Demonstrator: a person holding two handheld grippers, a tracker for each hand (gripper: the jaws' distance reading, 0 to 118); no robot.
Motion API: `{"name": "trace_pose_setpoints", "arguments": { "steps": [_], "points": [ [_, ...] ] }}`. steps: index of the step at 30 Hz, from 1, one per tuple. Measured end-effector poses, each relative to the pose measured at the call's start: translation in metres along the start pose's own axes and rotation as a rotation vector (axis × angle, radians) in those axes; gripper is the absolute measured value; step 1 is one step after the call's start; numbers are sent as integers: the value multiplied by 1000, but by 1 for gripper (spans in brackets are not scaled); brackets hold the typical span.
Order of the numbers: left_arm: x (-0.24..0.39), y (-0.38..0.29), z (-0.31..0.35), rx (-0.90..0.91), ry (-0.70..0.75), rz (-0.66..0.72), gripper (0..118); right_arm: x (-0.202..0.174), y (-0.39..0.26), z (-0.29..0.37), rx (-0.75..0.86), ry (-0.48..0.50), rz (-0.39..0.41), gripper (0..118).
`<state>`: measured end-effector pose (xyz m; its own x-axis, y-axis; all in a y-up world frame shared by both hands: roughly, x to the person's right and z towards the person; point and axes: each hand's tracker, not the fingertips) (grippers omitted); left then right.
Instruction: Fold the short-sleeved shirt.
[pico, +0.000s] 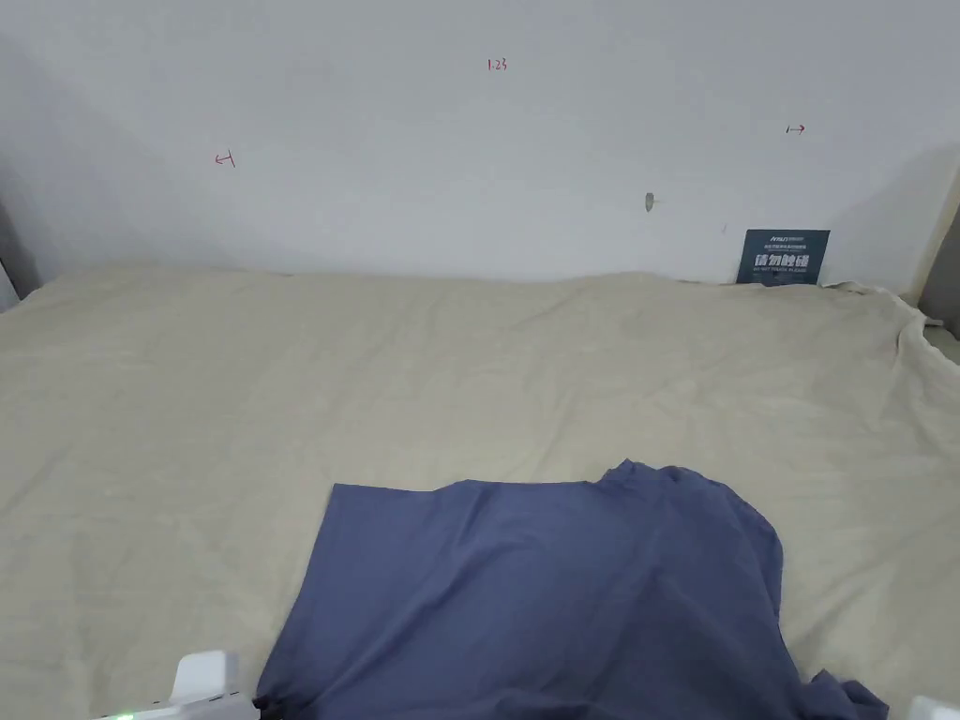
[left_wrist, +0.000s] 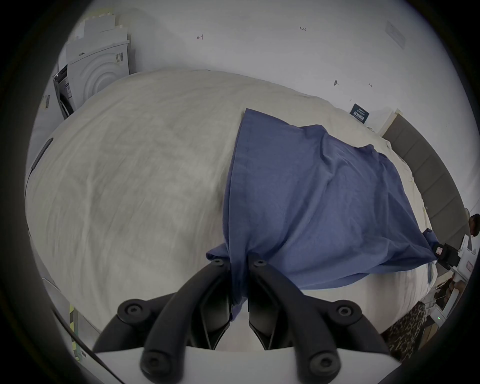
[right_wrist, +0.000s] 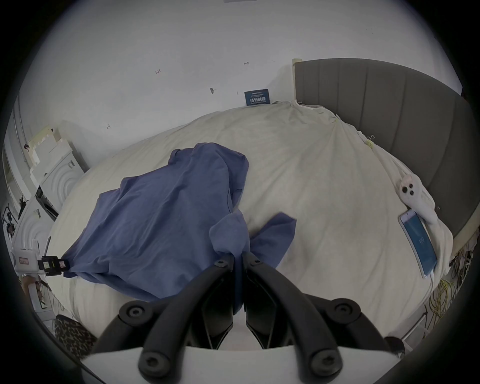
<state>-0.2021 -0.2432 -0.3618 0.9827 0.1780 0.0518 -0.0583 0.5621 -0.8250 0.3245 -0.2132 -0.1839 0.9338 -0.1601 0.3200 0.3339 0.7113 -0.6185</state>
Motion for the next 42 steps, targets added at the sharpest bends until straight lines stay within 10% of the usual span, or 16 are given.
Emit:
{"name": "trace_pose_setpoints", "arguments": {
  "steps": [25, 27, 29, 31, 42],
  "points": [
    [-13, -66, 17, -132, 87, 8, 23, -13, -80, 13, -246, -99, -1, 6],
    [-11, -62, 23, -135, 98, 0, 48, -19, -71, 23, -235, -109, 20, 22],
    [-6, -54, 35, -128, 112, -1, 89, -25, -57, 35, -218, -127, 62, 72],
    [1, -42, 52, -57, 96, -10, 100, -32, -38, 51, -139, -123, 93, 97],
    [66, 43, 147, 414, 45, -158, 100, -63, 73, 122, 325, 5, 172, 97]
  ]
}}
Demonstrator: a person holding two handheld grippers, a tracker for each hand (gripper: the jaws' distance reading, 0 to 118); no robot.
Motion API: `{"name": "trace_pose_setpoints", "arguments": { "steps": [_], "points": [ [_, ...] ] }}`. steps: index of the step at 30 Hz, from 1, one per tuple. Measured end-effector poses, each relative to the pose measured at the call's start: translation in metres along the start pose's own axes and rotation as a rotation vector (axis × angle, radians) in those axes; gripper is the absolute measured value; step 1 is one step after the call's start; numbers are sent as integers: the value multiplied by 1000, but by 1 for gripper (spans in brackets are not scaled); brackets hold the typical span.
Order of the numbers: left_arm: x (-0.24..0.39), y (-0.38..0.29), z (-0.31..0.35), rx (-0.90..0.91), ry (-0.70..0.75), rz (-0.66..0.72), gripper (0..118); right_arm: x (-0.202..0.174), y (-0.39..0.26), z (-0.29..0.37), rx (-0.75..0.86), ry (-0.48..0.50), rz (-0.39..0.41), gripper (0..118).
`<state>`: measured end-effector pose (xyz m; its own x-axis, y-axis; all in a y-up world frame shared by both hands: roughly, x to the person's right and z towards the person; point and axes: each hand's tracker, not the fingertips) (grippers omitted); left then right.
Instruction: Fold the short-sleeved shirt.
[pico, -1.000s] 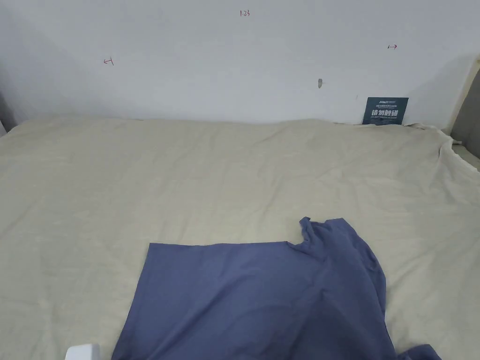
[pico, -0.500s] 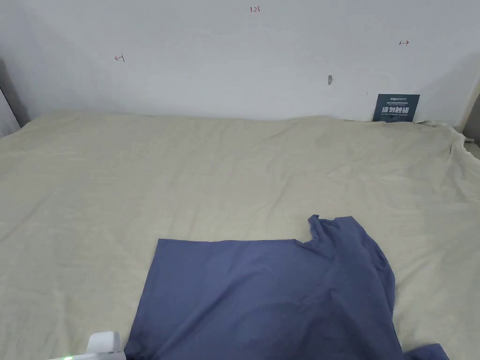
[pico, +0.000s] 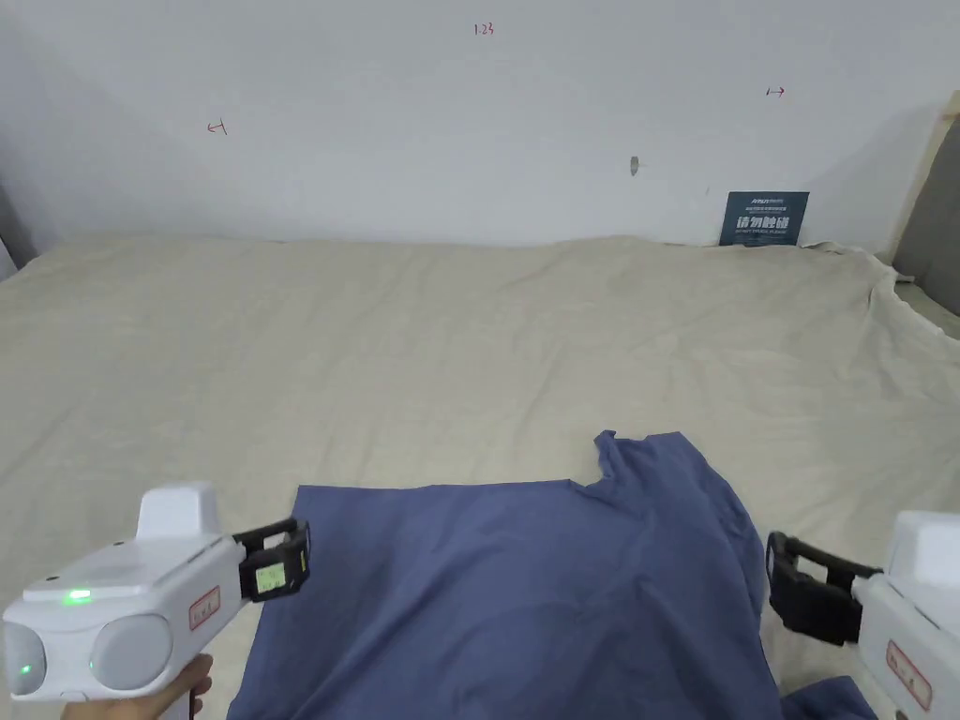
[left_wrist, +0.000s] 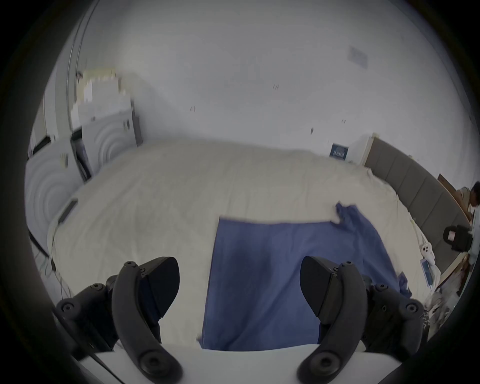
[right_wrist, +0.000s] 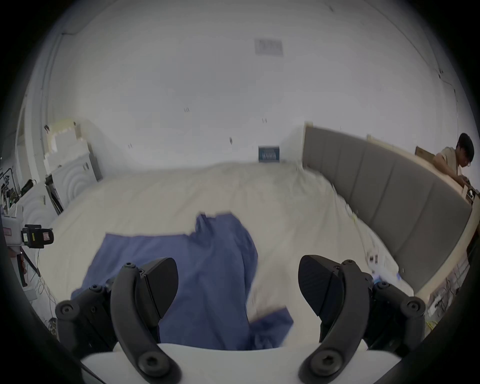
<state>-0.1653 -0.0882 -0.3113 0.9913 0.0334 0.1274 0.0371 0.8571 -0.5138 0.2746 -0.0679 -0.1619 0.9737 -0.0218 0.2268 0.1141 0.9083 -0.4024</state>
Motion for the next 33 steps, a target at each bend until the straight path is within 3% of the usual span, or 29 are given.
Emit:
{"name": "trace_pose_setpoints", "arguments": {
  "steps": [3, 6, 9, 10, 11, 16, 20, 33],
  "points": [
    [13, 16, 3, 101, 35, -29, 97, -1, 11, -3, 79, -8, 37, 95],
    [21, 25, 6, 180, 21, -17, 75, -14, 19, -2, 125, -19, 69, 80],
    [27, 27, 3, 225, -10, -4, 28, -21, 24, -6, 146, -13, 71, 34],
    [29, 26, 2, 230, -19, -2, 12, -23, 25, -8, 149, -10, 73, 9],
    [28, 26, -4, 229, -31, 1, 2, -25, 25, -11, 156, -14, 78, 0],
    [35, 21, -18, 215, -49, -55, 0, -29, 26, -27, 168, 2, 101, 0],
    [29, 29, -48, 145, -90, -7, 0, -27, 27, -35, 158, 5, 103, 0],
    [-8, 64, -222, -159, -91, 59, 0, -21, 21, -62, 110, 0, 107, 0]
  ]
}}
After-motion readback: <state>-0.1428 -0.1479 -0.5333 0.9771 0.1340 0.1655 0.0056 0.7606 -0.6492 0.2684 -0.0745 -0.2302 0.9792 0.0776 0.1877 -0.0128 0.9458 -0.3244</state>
